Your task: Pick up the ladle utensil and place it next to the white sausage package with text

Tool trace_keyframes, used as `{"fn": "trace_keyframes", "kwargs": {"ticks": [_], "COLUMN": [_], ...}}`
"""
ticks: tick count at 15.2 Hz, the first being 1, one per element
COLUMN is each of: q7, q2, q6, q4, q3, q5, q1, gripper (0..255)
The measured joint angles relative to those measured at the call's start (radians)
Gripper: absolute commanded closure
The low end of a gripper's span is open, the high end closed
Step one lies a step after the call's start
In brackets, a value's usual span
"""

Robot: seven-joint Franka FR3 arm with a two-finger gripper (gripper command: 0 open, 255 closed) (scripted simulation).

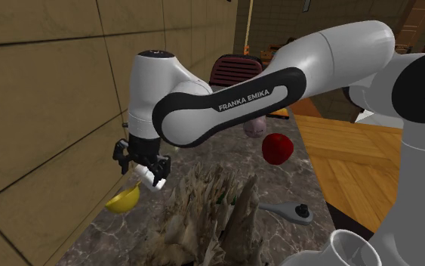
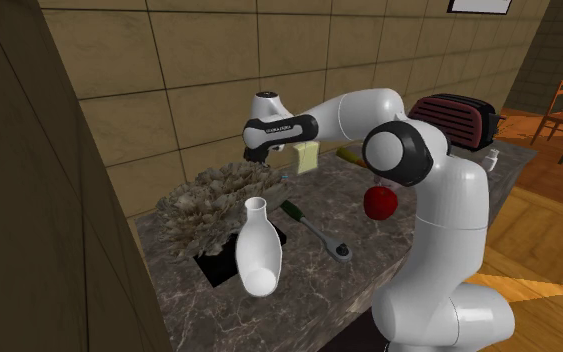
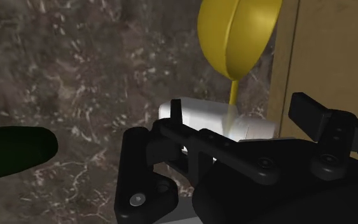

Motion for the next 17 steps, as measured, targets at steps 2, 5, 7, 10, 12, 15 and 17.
{"fn": "trace_keyframes", "kwargs": {"ticks": [2,5,7,10,12,15,17], "q7": [0.001,-0.004,-0.012,-0.007,0.002,-0.003,-0.005], "q2": [-0.007,-0.026,-0.038,-0.024,-0.003,0.011,0.012], "q6": [0.015,0.043,0.046,0.029,0.001,-0.029,-0.053], "q4": [-0.012,-0.048,-0.071,-0.048,-0.016,0.006,0.026], "q3": [-0.004,-0.001,0.005,0.002,-0.005,-0.002,0.0], "q5": [-0.002,0.008,0.022,0.015,0.005,0.016,0.02], "q1": [0.002,-0.01,-0.022,-0.014,0.002,0.002,0.003], "gripper": [255,255,255,255,255,255,255]}}
